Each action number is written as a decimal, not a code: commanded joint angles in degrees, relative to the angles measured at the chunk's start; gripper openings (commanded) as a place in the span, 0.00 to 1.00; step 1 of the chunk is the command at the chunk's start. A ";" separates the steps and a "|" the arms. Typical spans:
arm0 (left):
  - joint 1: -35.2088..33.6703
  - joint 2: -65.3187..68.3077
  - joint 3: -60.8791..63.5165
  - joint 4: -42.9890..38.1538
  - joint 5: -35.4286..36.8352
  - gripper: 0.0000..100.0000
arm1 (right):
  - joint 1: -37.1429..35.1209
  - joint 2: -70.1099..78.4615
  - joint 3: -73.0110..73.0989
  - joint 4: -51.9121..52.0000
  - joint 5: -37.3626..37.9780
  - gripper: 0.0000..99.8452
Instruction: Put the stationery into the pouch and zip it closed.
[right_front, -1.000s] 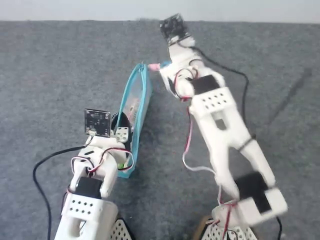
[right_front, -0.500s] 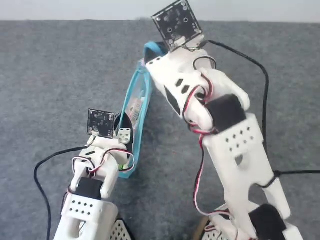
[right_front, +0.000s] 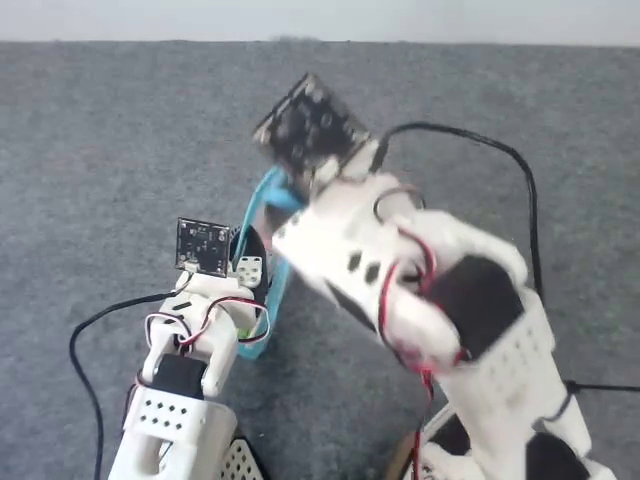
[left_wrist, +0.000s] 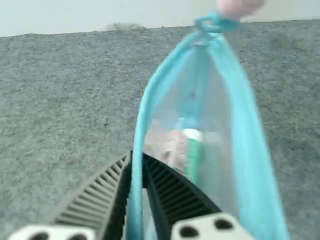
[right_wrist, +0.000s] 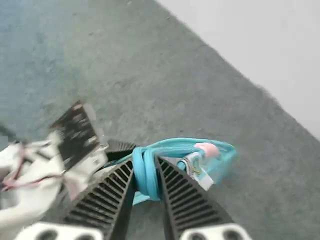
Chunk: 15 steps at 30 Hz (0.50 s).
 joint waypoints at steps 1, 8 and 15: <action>0.00 0.70 0.40 1.41 -0.26 0.01 | -6.46 -5.41 -4.40 3.03 1.32 0.01; 0.18 0.70 0.22 2.73 -0.26 0.01 | -15.60 -7.16 5.89 3.74 8.62 0.01; 0.53 0.70 0.22 2.90 -0.44 0.01 | -25.19 -15.34 21.27 -2.59 14.07 0.01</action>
